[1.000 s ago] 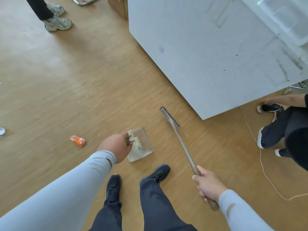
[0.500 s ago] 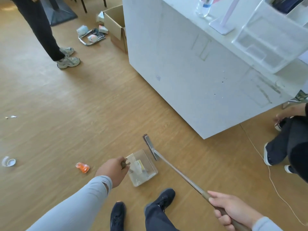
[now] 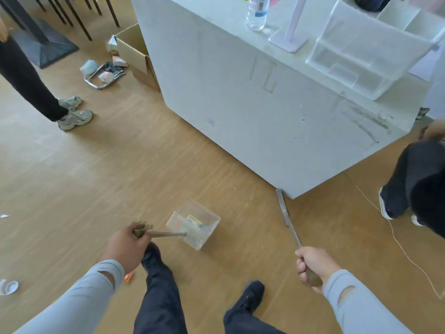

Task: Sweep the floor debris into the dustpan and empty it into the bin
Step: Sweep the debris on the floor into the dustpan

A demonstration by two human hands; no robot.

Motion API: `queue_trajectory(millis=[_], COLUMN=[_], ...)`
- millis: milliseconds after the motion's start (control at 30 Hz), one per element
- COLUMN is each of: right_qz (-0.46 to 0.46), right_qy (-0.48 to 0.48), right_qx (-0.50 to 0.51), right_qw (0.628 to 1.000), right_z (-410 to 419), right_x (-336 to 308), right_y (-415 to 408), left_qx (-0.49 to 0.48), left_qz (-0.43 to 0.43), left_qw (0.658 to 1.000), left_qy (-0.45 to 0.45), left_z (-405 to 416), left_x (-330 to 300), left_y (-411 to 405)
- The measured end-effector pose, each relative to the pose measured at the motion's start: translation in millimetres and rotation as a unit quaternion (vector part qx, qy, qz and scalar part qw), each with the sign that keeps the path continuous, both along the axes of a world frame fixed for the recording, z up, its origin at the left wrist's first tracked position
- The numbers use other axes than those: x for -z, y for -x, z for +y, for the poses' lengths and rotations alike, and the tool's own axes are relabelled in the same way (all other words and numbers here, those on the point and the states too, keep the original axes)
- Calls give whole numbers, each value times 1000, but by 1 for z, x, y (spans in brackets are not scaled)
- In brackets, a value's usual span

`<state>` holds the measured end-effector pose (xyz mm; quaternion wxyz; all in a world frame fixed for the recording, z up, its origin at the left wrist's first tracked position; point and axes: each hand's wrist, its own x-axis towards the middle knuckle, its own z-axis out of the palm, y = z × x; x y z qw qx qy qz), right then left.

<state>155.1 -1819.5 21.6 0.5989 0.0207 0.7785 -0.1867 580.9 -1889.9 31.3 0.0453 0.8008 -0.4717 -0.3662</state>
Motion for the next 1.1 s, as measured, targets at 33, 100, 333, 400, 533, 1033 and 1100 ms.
queue_trajectory(millis=[33,100,333,400,533,1033,1100], right_qz=[4,4,-18,-24,-60,-57,-36], right_qy=[-1,-5,-29,-25,-30,26,16], right_qx=[14,38,61,19,-85,-64,-65], right_qw=[1000,999,998,999,994,996,997], right_z=[-9,-32,-160,-195,-241,-293,-311], right_x=[4,10,63,74,74,-9,-7], right_y=[-7,-25,-166,-229,-343,-353,-349], left_qx=[1,9,37,47,37,-18,-25], left_qz=[4,10,12,-1,-7,-23,-37], left_qw=[1000,1000,999,999,999,999,999], left_qy=[5,11,11,11,29,22,18], left_z=[-12,-39,-129,-151,-182,-246,-258], left_x=[3,4,5,2,-6,-31,-31], left_y=[-8,-27,-131,-169,-242,-375,-384])
